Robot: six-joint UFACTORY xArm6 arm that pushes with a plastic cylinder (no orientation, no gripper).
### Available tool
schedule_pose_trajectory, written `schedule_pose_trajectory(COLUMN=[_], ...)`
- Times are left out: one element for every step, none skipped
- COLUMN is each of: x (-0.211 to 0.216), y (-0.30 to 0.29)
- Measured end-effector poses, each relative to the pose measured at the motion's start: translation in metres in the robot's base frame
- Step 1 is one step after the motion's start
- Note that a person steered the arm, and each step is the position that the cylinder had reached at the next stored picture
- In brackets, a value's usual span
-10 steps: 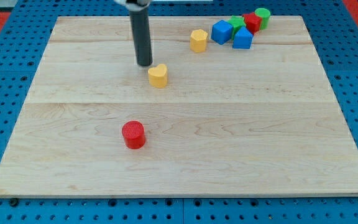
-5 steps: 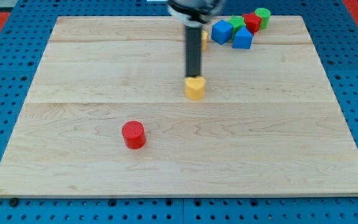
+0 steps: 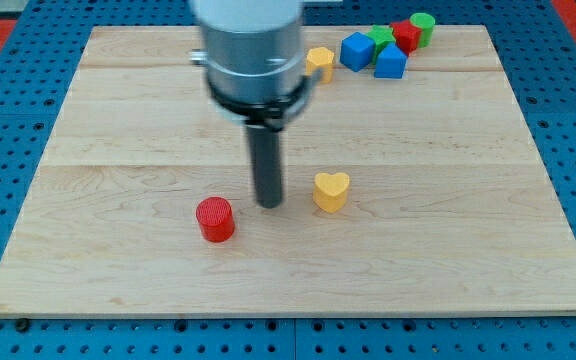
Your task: Move the yellow heart to the bottom right of the board
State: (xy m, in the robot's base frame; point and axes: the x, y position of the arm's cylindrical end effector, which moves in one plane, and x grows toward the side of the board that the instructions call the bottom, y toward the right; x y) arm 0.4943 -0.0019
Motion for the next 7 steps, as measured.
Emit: schedule_pose_trajectory(x=[-0.008, -0.026, -0.031, -0.042, -0.034, -0.007, -0.009], y=[0.047, 0.049, 0.069, 0.101, 0.117, 0.124, 0.133])
